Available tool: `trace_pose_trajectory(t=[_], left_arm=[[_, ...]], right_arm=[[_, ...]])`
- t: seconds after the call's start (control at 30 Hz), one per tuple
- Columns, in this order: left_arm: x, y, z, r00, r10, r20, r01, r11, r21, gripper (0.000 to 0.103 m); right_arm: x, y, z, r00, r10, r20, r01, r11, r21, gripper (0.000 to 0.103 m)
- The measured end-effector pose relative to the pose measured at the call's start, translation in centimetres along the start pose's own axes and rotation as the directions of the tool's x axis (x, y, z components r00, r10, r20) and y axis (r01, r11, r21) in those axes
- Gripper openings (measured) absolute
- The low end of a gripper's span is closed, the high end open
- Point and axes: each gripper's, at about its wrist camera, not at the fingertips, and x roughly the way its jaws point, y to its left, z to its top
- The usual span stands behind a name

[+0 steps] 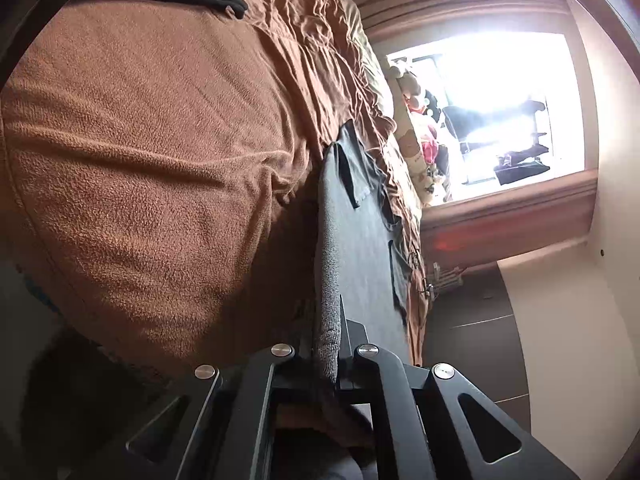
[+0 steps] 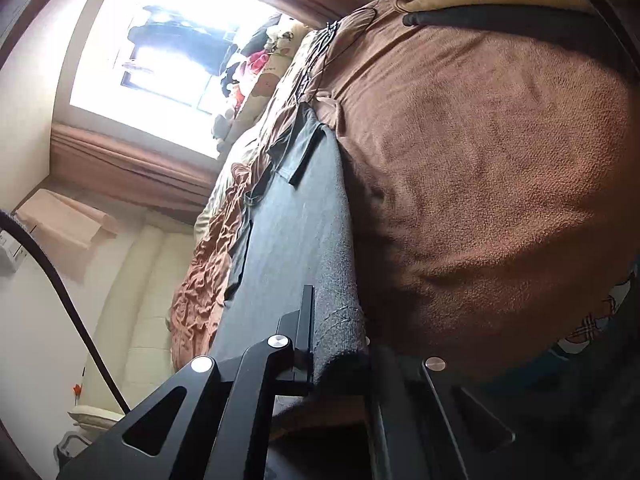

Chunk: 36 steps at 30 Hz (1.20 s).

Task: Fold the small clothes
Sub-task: 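Lift the hem with both grippers and carry it over toward the collar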

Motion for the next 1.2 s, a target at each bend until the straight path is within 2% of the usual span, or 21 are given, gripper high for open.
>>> trace_pose_trajectory(t=[0.33, 0.77, 1.2], left_arm=[[-4.1, -1.5, -0.3, 0.996, -0.079, 0.041, 0.079, 0.997, 0.006, 0.004], [-10.3, -2.8, -3.0, 0.986, -0.147, 0.077, 0.143, 0.988, 0.056, 0.004], [-15.6, -2.9, -6.0, 0.967, -0.236, 0.099, 0.226, 0.969, 0.103, 0.004]], right_arm=[[-3.7, 0.2, -1.0, 0.998, 0.059, 0.028, -0.058, 0.997, -0.05, 0.0], [-8.3, 1.1, -3.2, 0.992, 0.121, 0.042, -0.116, 0.987, -0.114, 0.0], [-13.0, 0.6, -5.8, 0.986, 0.159, 0.051, -0.147, 0.972, -0.182, 0.0]])
